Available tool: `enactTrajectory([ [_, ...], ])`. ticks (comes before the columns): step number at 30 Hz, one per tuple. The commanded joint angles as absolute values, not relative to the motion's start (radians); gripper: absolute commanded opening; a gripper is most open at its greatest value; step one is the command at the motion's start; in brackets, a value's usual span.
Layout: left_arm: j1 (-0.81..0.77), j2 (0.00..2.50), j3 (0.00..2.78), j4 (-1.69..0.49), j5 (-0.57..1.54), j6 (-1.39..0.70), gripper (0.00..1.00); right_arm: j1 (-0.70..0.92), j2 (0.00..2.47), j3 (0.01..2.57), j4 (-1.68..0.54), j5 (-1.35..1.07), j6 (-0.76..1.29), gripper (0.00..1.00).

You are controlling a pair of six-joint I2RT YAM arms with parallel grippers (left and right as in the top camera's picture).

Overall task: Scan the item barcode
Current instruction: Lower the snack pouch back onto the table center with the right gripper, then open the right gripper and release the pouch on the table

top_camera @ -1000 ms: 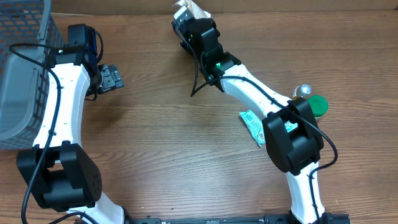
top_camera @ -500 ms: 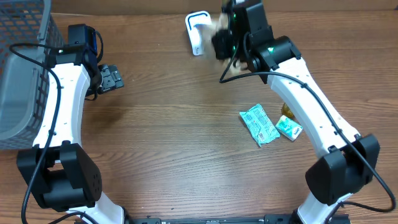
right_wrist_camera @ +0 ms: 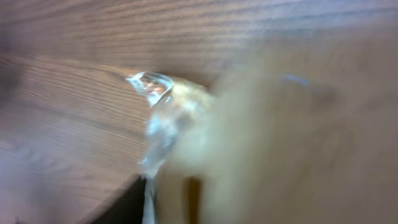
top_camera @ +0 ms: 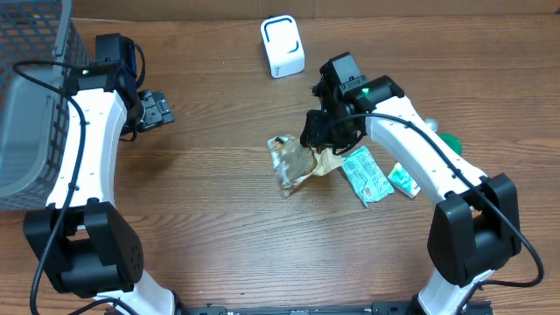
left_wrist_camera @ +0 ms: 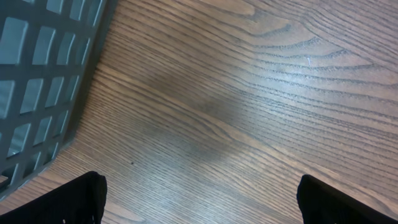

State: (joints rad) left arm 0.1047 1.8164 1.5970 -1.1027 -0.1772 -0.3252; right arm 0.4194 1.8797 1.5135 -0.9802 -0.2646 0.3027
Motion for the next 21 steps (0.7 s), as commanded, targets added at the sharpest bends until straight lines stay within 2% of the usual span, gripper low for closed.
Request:
enactTrajectory([
  [1,0.098,1.819,1.613,-1.102,-0.190,-0.314,1.00,0.419,1.876,1.456,-0.928,-0.164,0.307,0.54],
  [8,0.098,1.819,1.613,-1.102,-0.190,-0.314,1.00,0.419,1.876,1.401,-0.848,-0.051,0.307,0.71],
  [12,0.098,1.819,1.613,-1.102,-0.190,-0.314,1.00,0.419,1.876,1.400,-0.798,0.026,0.307,0.87],
  [14,0.098,1.819,1.613,-1.102,-0.190,-0.314,1.00,0.419,1.876,1.400,-0.770,0.047,0.307,0.99],
  [21,0.098,1.819,1.613,-1.102,-0.190,-0.314,0.99,0.419,1.876,1.400,-0.749,0.055,0.307,1.00],
])
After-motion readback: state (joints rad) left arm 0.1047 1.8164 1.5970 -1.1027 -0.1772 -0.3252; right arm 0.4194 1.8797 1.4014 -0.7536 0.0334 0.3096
